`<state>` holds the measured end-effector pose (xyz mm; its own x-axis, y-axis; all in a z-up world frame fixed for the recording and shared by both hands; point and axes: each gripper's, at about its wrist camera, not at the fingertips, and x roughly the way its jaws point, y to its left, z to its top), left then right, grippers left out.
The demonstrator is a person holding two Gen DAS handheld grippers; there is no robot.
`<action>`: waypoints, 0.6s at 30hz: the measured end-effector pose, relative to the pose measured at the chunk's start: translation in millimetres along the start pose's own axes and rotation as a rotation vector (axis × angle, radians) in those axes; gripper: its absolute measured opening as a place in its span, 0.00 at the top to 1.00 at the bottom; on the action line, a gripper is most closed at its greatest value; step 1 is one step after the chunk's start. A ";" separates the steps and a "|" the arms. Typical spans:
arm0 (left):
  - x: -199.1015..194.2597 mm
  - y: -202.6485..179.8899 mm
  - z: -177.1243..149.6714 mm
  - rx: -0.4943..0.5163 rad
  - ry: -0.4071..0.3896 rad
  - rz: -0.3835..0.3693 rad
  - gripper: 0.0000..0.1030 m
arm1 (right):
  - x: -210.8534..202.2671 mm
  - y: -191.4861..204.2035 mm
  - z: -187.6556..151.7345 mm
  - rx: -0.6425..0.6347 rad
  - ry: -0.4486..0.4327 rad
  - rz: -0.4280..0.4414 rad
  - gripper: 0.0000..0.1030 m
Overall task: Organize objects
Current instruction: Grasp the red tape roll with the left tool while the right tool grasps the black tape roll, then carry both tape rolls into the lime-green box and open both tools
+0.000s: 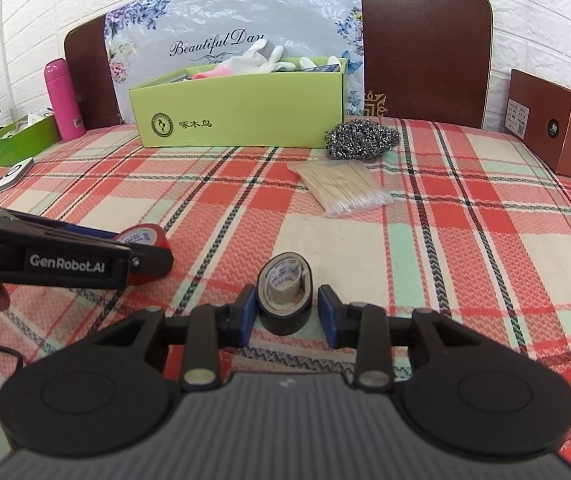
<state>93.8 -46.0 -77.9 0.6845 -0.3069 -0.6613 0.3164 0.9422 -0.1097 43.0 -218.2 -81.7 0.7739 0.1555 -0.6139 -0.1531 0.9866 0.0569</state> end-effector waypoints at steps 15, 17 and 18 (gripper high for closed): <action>-33.7 23.3 39.3 -0.039 -0.105 -0.046 0.52 | -11.0 8.4 44.0 -0.026 -0.080 0.090 0.72; -39.7 33.4 57.1 -0.049 -0.141 -0.044 0.52 | -9.7 10.3 63.8 -0.033 -0.118 0.113 0.72; -42.4 38.5 68.5 -0.048 -0.163 -0.035 0.52 | -8.5 11.6 75.9 -0.040 -0.140 0.121 0.72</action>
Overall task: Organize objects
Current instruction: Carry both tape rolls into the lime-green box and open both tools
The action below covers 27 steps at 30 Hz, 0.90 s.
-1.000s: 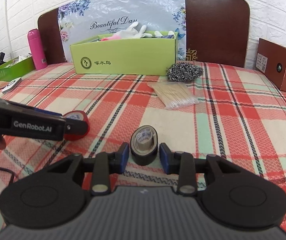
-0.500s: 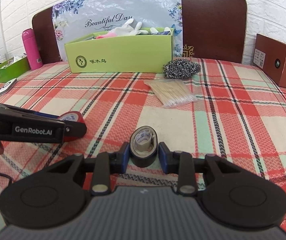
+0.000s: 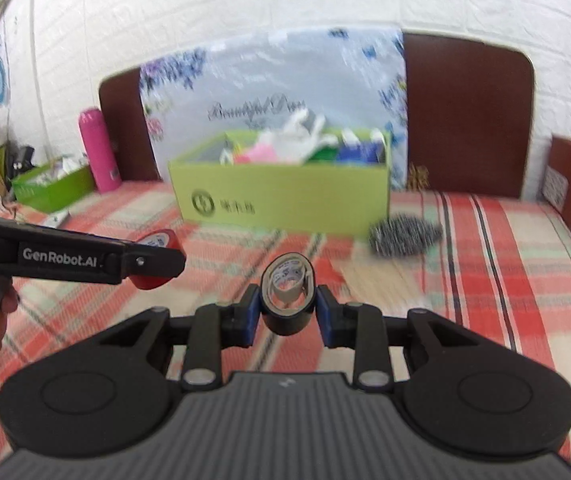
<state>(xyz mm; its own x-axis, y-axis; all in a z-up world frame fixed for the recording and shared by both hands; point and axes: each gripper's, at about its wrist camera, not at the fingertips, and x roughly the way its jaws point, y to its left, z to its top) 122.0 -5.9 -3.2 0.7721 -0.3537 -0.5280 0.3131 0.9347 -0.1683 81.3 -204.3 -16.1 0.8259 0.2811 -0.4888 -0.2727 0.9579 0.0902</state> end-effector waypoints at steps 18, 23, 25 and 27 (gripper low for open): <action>112.1 71.8 128.9 -0.035 -0.102 0.155 0.30 | 159.6 -25.3 111.4 -0.047 -0.110 -0.045 0.50; 111.7 80.2 107.6 -0.054 -0.096 0.164 0.18 | 164.2 -24.2 84.8 -0.113 -0.136 -0.124 0.12; 106.3 79.5 99.8 -0.046 -0.101 0.187 0.18 | 155.6 -22.7 73.9 -0.121 -0.163 -0.144 0.01; 101.5 77.3 96.0 -0.034 -0.104 0.202 0.18 | 147.6 -21.5 66.7 -0.123 -0.171 -0.150 0.01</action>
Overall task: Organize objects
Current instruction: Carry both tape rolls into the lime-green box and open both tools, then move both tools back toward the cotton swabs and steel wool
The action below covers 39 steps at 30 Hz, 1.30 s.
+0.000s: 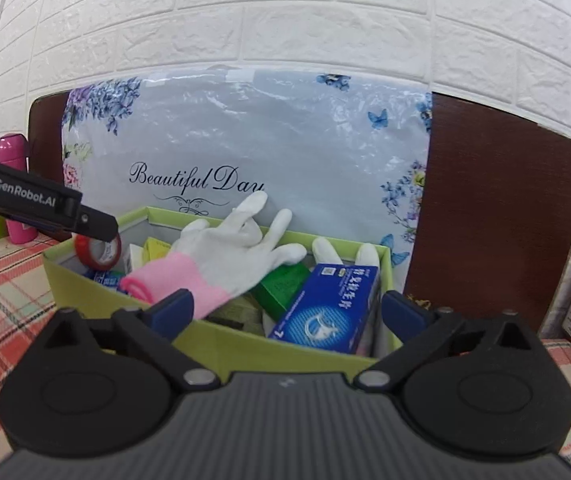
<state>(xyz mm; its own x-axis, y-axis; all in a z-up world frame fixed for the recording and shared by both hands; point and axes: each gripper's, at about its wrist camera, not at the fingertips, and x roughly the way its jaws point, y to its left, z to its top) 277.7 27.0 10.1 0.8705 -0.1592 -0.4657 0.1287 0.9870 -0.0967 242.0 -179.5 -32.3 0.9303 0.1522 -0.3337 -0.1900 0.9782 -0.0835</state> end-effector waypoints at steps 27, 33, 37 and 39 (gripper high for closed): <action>-115.7 -83.0 -89.8 0.036 0.142 -0.020 0.18 | -173.8 -35.3 -76.5 0.141 0.079 -0.063 0.00; -106.3 -86.0 -117.6 -0.008 0.224 -0.031 0.18 | -181.1 -38.9 -108.5 0.148 0.151 -0.090 0.00; -93.4 -100.9 -125.2 -0.029 0.254 -0.064 0.18 | -187.9 -46.6 -118.7 0.177 0.173 -0.104 0.00; -83.5 -111.6 -124.9 -0.050 0.266 -0.096 0.18 | -192.0 -51.6 -119.4 0.196 0.163 -0.107 0.00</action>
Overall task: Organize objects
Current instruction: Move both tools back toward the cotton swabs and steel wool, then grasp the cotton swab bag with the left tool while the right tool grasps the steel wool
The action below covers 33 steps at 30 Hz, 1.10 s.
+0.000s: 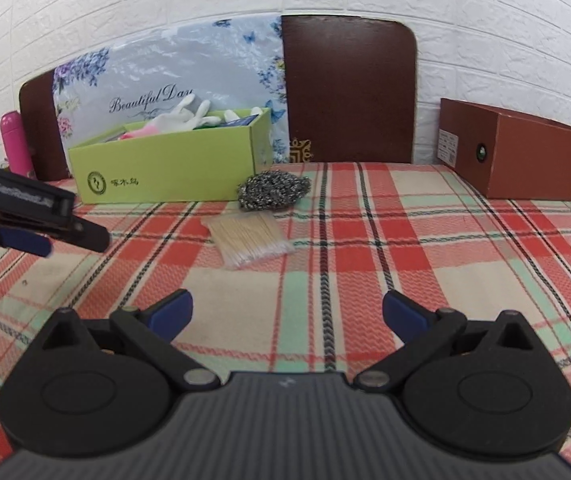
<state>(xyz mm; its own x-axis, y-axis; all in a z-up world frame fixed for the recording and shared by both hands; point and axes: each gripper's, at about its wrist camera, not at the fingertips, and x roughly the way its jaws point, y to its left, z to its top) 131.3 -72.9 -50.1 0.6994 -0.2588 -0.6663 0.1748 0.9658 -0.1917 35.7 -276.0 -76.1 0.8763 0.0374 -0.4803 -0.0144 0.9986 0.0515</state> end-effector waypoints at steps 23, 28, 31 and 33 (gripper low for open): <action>58.0 -16.0 12.5 0.080 0.005 0.029 0.79 | -2.8 -25.0 8.6 -0.060 -0.021 -0.040 0.00; 26.0 27.5 -1.6 0.069 -0.003 0.095 0.79 | 24.8 -13.3 21.6 -0.126 -0.010 0.010 0.00; 12.0 44.0 -8.8 0.025 0.003 0.095 0.75 | 52.3 -4.3 35.1 -0.171 -0.012 0.049 0.00; 4.3 48.7 -13.6 0.027 0.012 0.067 0.67 | 74.4 1.8 45.9 -0.208 -0.012 0.064 0.02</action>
<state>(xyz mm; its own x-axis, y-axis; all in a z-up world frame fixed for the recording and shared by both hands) 133.4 -27.2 -72.1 0.7019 -0.1937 -0.6854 0.1468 0.9810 -0.1269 123.0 -273.2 -71.6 0.8761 0.1022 -0.4711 -0.1684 0.9806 -0.1004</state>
